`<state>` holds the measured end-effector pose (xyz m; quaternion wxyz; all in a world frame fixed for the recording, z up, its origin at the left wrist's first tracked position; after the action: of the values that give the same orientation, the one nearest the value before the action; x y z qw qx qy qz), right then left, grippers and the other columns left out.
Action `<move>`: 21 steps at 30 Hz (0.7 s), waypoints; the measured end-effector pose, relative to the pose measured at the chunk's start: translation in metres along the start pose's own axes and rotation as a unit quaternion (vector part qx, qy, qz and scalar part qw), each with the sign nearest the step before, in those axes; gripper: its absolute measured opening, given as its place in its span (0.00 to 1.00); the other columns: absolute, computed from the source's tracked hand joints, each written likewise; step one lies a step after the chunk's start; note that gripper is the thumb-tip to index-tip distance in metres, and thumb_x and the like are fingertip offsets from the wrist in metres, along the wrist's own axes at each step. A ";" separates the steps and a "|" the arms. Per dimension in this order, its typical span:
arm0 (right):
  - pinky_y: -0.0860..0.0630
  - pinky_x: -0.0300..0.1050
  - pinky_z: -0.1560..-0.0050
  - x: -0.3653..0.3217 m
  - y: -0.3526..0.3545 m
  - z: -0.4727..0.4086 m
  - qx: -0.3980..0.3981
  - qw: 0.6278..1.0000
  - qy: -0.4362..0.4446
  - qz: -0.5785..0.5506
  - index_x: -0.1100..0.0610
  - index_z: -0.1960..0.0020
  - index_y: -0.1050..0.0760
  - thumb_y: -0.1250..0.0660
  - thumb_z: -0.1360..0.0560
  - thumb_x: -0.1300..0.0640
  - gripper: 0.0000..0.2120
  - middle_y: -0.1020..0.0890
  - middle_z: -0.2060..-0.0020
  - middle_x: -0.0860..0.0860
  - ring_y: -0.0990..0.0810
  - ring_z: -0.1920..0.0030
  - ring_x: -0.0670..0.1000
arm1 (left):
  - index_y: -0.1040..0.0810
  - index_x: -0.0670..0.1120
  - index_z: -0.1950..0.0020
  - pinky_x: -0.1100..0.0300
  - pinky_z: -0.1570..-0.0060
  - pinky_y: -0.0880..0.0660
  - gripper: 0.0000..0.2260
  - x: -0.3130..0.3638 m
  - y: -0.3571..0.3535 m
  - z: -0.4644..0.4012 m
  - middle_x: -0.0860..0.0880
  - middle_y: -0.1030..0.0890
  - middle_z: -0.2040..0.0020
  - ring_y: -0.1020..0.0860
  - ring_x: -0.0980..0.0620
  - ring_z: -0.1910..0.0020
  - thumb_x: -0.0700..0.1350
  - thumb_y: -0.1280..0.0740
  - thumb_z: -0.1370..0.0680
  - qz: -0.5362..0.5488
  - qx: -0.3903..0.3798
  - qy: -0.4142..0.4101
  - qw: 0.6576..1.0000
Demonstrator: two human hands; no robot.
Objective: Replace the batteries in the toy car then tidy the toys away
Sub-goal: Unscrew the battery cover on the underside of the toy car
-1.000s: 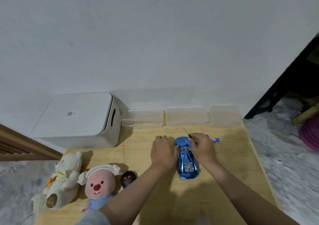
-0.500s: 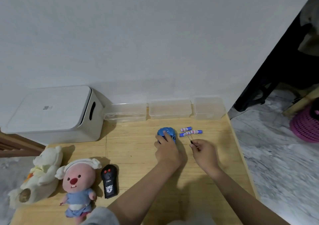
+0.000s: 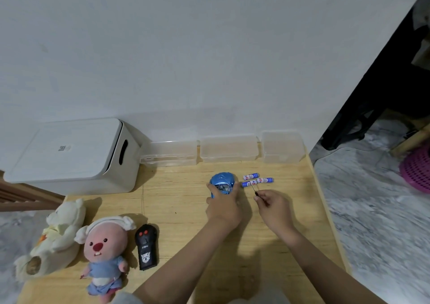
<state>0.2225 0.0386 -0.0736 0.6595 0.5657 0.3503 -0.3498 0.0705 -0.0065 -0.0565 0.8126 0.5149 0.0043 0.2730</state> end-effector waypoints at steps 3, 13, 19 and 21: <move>0.26 0.33 0.56 -0.004 -0.004 -0.001 -0.012 1.000 -0.004 -0.028 0.59 0.49 0.18 0.30 0.27 0.62 0.07 0.17 0.60 0.47 0.19 0.58 0.44 | 0.50 0.64 0.25 0.51 0.44 0.26 0.26 -0.007 0.006 -0.003 0.34 0.55 0.27 0.25 0.37 0.46 0.51 0.44 0.20 0.097 0.008 -0.034 0.995; 0.19 0.52 0.55 -0.020 -0.040 0.000 -0.114 0.915 -0.184 -0.341 0.60 0.44 0.23 0.36 0.22 0.63 0.08 0.16 0.49 0.53 0.18 0.48 0.53 | 0.54 0.69 0.27 0.51 0.33 0.33 0.27 -0.016 0.017 0.001 0.47 0.30 0.35 0.30 0.48 0.35 0.59 0.44 0.21 0.366 0.038 -0.113 0.923; 0.20 0.46 0.58 -0.040 -0.036 0.001 -0.115 0.905 -0.162 -0.376 0.58 0.50 0.23 0.38 0.22 0.63 0.06 0.16 0.52 0.51 0.17 0.50 0.51 | 0.53 0.62 0.24 0.57 0.30 0.37 0.27 -0.008 0.041 0.014 0.59 0.37 0.28 0.37 0.62 0.29 0.57 0.44 0.20 0.360 0.036 -0.157 0.919; 0.21 0.51 0.51 -0.046 -0.034 -0.001 -0.115 0.908 -0.150 -0.373 0.57 0.50 0.23 0.38 0.22 0.63 0.05 0.16 0.52 0.52 0.18 0.48 0.53 | 0.53 0.60 0.23 0.65 0.38 0.30 0.32 -0.008 0.050 0.014 0.61 0.29 0.34 0.29 0.64 0.36 0.59 0.39 0.22 0.348 0.048 -0.168 0.921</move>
<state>0.1701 0.0383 -0.0509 0.5859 0.2549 0.4706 -0.6086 0.0457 -0.0061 -0.0105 0.6295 0.5603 -0.2988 0.4478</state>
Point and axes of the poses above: each hand's wrist, its own z-axis away from the middle knuckle, its own y-axis out of the back of the hand, x = y × z, the point moved 8 cm from there along -z, towards the middle knuckle
